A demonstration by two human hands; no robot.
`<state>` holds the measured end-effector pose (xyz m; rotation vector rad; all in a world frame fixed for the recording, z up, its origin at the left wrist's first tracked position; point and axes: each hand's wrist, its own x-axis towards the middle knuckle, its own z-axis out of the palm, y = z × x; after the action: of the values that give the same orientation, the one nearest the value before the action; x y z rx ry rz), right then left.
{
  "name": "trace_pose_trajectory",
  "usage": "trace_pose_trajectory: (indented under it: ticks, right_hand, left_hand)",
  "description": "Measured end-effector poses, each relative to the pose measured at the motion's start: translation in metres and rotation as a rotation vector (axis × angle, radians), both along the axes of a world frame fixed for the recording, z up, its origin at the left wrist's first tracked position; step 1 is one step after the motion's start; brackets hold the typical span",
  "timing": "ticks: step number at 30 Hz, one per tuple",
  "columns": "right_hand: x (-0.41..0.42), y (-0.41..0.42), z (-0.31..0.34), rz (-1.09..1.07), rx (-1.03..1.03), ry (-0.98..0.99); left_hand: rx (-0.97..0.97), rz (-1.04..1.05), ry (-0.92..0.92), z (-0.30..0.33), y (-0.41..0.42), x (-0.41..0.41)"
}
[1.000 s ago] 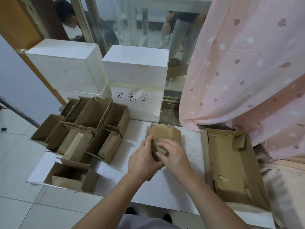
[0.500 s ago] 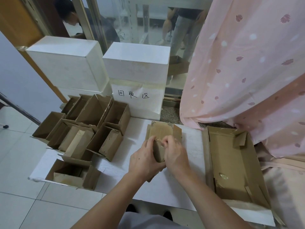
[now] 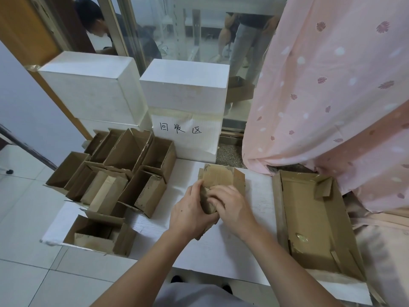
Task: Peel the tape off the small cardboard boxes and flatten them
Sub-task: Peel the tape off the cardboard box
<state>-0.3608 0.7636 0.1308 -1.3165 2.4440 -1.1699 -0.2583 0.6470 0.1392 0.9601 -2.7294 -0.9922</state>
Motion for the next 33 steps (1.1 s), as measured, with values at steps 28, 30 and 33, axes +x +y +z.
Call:
trace_pose_trajectory:
  ticks: [28,30,33]
  right_hand:
    - [0.012,-0.026,0.011,-0.070,-0.090,-0.019]
    - [0.012,-0.027,0.009,-0.102,-0.114,-0.004]
    - [0.010,-0.030,0.007,-0.150,-0.119,-0.008]
  left_hand:
    - [0.168,0.029,0.127,0.001,-0.013,0.000]
    - [0.182,0.042,0.144,0.004,-0.014,-0.001]
    - [0.178,0.040,0.170,0.005,-0.014,-0.002]
